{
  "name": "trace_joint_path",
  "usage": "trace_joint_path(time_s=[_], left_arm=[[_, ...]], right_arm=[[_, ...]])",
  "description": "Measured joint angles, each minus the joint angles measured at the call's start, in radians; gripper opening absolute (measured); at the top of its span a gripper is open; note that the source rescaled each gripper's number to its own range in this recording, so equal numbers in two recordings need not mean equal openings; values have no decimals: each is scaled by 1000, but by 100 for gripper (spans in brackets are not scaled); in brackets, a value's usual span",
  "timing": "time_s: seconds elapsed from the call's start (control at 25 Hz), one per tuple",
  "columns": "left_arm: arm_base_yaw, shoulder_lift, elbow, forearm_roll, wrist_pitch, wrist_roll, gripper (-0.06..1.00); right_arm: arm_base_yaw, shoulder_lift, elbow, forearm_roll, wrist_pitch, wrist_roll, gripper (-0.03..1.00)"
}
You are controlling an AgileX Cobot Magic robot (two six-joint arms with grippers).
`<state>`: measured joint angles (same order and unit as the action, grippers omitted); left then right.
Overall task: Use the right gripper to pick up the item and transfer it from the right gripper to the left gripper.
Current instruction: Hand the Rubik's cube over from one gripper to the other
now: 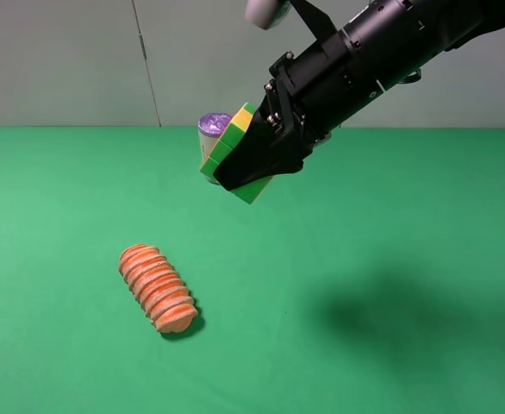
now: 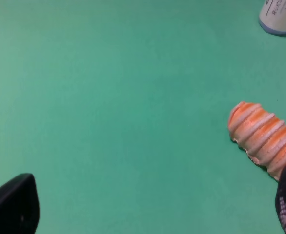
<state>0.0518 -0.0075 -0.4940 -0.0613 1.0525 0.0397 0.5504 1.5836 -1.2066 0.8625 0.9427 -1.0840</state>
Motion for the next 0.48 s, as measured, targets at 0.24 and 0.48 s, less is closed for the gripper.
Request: trace_joint_path(time_s=[0.24,0.48], left_arm=[[0,0,0,0,0,0,91],[0,0,0,0,0,0,91]], right_arm=[[0,0,0,14,16,-33,2],[0,0,0,21,21,-54,2]])
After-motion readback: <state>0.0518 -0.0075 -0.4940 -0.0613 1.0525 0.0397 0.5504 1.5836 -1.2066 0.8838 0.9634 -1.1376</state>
